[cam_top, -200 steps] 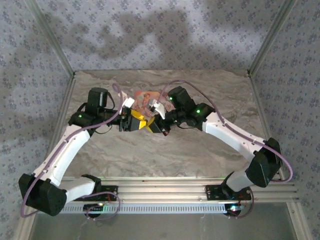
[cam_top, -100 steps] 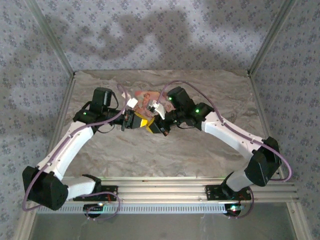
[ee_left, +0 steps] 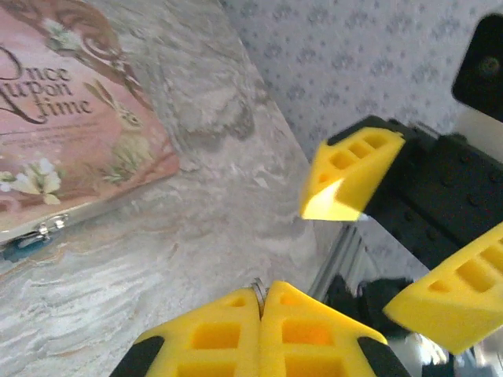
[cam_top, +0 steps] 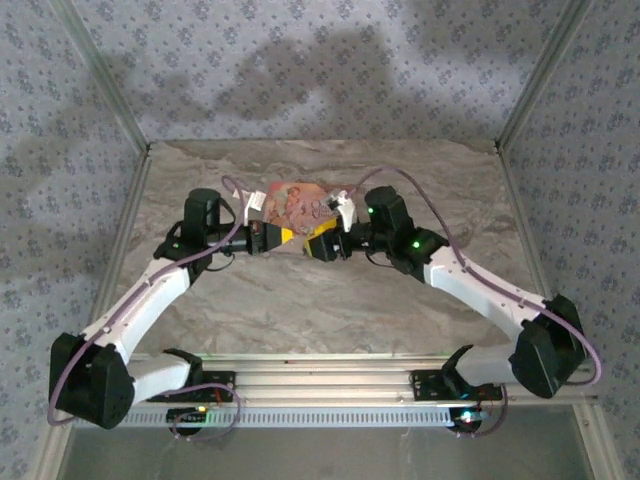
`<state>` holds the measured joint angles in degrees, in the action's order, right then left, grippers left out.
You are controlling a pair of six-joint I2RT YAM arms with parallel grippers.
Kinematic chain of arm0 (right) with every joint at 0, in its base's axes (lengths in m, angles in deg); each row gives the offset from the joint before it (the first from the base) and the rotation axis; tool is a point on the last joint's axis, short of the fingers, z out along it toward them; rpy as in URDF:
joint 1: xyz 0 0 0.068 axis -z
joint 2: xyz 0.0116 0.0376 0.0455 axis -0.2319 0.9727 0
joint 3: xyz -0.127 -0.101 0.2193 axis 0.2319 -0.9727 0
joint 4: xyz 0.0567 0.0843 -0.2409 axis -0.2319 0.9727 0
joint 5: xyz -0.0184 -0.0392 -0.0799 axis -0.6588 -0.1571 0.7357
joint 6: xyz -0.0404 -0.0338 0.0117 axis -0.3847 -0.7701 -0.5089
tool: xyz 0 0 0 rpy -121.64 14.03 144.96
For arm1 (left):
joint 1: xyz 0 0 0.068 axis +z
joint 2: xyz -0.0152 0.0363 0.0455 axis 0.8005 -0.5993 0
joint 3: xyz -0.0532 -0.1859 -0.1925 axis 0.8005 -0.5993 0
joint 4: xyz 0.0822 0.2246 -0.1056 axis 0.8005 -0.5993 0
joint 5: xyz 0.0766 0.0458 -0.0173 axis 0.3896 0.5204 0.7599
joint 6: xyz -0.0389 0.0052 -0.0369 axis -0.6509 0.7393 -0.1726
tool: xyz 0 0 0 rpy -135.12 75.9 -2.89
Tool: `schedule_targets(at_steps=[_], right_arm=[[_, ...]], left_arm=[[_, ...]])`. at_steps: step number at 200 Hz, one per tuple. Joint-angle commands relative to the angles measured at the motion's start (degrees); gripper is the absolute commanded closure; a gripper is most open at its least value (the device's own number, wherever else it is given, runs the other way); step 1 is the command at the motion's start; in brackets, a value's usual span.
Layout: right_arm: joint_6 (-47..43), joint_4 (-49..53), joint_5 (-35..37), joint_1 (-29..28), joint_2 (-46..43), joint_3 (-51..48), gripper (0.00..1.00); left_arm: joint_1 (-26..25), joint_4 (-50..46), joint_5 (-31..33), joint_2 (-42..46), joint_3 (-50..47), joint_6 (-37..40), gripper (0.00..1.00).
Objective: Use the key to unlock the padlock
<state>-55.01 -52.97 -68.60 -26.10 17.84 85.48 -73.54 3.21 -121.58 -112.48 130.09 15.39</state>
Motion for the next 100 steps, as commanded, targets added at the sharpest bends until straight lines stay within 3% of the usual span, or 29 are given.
schedule_targets(at_steps=[1, 61, 100], right_arm=[[16.8, -10.3, 7.9, -0.3, -1.3, -1.7, 0.41], [32.7, -25.3, 11.4, -2.7, 2.5, -3.8, 0.46], [39.9, -33.3, 11.2, -3.2, 5.3, -3.8, 0.55]], left_arm=[[0.2, 16.9, 4.4, 2.3, -1.4, -13.8, 1.00], [-0.3, 31.3, 7.6, 3.5, -4.4, -25.7, 1.00], [-1.3, 32.1, 8.5, 4.7, -4.7, -27.1, 1.00]])
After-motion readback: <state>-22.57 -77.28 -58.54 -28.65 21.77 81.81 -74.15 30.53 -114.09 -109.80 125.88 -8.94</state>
